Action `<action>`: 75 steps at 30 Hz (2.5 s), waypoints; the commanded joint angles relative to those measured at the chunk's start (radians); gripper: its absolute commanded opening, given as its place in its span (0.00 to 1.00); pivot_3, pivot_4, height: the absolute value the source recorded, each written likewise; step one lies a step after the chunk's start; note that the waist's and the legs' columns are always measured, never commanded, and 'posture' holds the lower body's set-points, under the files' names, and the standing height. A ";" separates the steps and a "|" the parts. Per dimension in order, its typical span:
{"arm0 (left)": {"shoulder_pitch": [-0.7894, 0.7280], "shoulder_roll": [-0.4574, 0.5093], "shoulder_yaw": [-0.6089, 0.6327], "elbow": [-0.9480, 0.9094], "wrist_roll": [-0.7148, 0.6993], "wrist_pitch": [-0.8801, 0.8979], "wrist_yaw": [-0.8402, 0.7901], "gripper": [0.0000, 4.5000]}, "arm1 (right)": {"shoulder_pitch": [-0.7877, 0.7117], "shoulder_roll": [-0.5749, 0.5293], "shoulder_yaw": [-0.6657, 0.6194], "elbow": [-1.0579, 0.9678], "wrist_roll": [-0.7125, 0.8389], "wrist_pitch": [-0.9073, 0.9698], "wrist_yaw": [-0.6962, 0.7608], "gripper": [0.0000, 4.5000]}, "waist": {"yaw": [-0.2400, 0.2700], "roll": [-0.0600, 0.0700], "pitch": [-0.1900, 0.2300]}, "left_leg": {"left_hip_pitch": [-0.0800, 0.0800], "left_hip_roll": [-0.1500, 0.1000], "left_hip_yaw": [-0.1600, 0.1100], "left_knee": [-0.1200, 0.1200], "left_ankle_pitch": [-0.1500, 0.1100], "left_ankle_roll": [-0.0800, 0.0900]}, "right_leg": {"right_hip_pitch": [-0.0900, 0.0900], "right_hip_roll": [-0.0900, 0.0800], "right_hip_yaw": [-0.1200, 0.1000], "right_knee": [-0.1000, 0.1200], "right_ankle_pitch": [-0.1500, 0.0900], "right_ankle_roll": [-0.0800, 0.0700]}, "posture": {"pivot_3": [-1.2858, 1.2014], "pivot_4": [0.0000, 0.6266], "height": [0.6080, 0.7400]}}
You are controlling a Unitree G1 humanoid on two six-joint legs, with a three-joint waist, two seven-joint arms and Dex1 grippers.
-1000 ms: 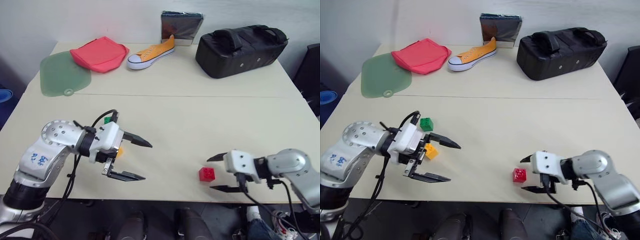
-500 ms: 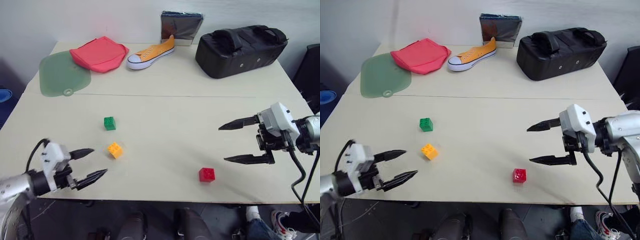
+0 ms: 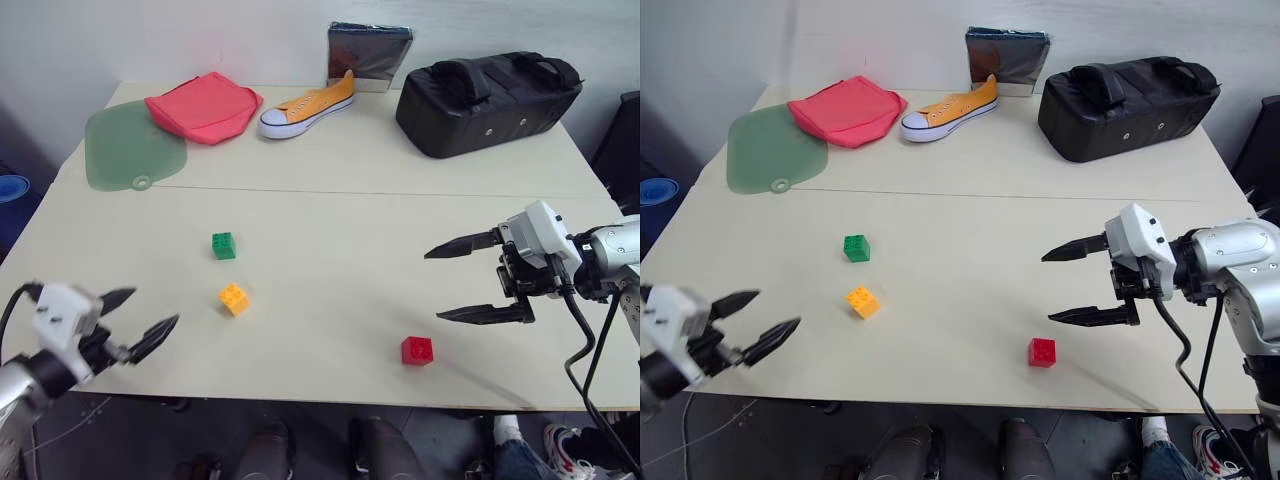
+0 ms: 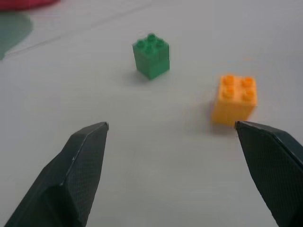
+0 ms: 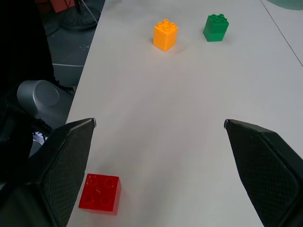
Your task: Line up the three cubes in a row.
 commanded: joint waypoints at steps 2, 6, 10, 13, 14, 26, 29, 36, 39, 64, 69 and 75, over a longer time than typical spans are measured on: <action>-0.267 0.003 -0.058 -0.044 -0.027 0.302 0.266 1.00 | 0.037 0.000 -0.041 -0.089 0.032 0.016 -0.029 0.99 | 0.001 0.000 0.000 | 0.000 0.000 0.000 0.000 0.000 -0.001 | 0.000 0.000 0.000 0.000 0.000 0.000 | 0.52 0.24 1.00; -0.544 -0.045 -0.122 -0.023 -0.047 0.622 0.421 1.00 | 0.048 0.016 -0.044 -0.123 0.037 0.019 -0.054 0.99 | 0.000 -0.001 0.000 | -0.002 0.000 0.000 0.002 0.001 -0.001 | -0.001 0.002 0.000 0.006 0.001 0.002 | 0.52 0.24 1.00; -0.730 -0.046 -0.242 0.048 0.026 0.812 0.513 1.00 | 0.041 0.033 -0.037 -0.141 0.038 0.019 -0.069 0.99 | 0.002 -0.001 0.000 | -0.002 -0.001 0.001 0.003 0.002 -0.002 | -0.001 0.002 0.000 0.007 0.001 0.002 | 0.52 0.24 1.00; -0.842 -0.088 -0.306 0.135 0.062 0.851 0.542 1.00 | 0.035 0.055 -0.018 -0.156 0.026 0.005 -0.083 0.99 | 0.002 -0.002 0.000 | -0.001 -0.001 0.001 0.003 0.002 -0.004 | -0.001 0.003 0.001 0.007 0.001 0.002 | 0.52 0.24 1.00; -0.876 -0.118 -0.308 0.171 0.082 0.874 0.563 1.00 | 0.031 0.068 -0.010 -0.163 0.021 0.002 -0.095 0.99 | 0.002 -0.002 0.000 | -0.001 -0.001 0.001 0.003 0.003 -0.004 | -0.002 0.003 0.001 0.007 0.001 0.002 | 0.52 0.24 1.00; -1.047 -0.308 -0.400 0.370 0.212 0.975 0.634 1.00 | 0.037 0.147 0.009 -0.228 -0.004 -0.014 -0.200 0.99 | 0.006 -0.003 0.000 | -0.003 -0.001 0.001 0.004 0.004 -0.005 | -0.003 0.003 0.000 0.008 0.001 0.002 | 0.52 0.24 1.00; -1.055 -0.350 -0.383 0.380 0.251 0.981 0.657 1.00 | 0.043 0.152 0.006 -0.222 -0.017 -0.025 -0.218 0.99 | 0.006 -0.003 0.000 | -0.003 -0.002 0.001 0.004 0.004 -0.005 | -0.003 0.003 0.000 0.009 0.001 0.002 | 0.52 0.24 1.00; -1.071 -0.415 -0.322 0.372 0.332 0.951 0.704 1.00 | 0.075 0.146 -0.002 -0.239 -0.016 -0.026 -0.240 0.99 | 0.006 -0.003 0.000 | -0.002 -0.002 0.001 0.004 0.004 -0.005 | -0.003 0.003 0.000 0.009 0.001 0.002 | 0.52 0.24 1.00; -1.083 -0.387 -0.352 0.361 0.343 0.875 0.686 1.00 | 0.095 0.142 -0.003 -0.243 -0.015 -0.025 -0.245 0.99 | 0.007 -0.003 0.000 | -0.002 -0.001 0.001 0.004 0.004 -0.005 | -0.003 0.003 0.000 0.010 0.001 0.002 | 0.52 0.24 1.00; -1.065 -0.552 -0.261 0.385 0.443 0.983 0.720 1.00 | 0.098 0.158 0.021 -0.278 0.006 -0.001 -0.264 0.99 | 0.028 -0.004 0.001 | -0.003 -0.002 0.001 0.004 0.005 -0.006 | -0.003 0.003 0.000 0.010 0.001 0.002 | 0.52 0.24 1.00; -1.056 -0.559 -0.263 0.381 0.449 0.984 0.713 0.67 | 0.100 0.161 0.021 -0.281 0.006 0.001 -0.271 1.00 | 0.028 -0.005 0.001 | -0.003 -0.002 0.001 0.004 0.005 -0.006 | -0.003 0.003 0.000 0.010 0.001 0.002 | 0.52 0.24 1.00; -1.058 -0.543 -0.265 0.391 0.453 0.959 0.705 0.33 | 0.114 0.160 0.020 -0.282 0.002 -0.002 -0.273 1.00 | 0.027 -0.005 0.001 | -0.003 -0.002 0.001 0.004 0.005 -0.006 | -0.003 0.003 0.000 0.010 0.001 0.002 | 0.52 0.24 1.00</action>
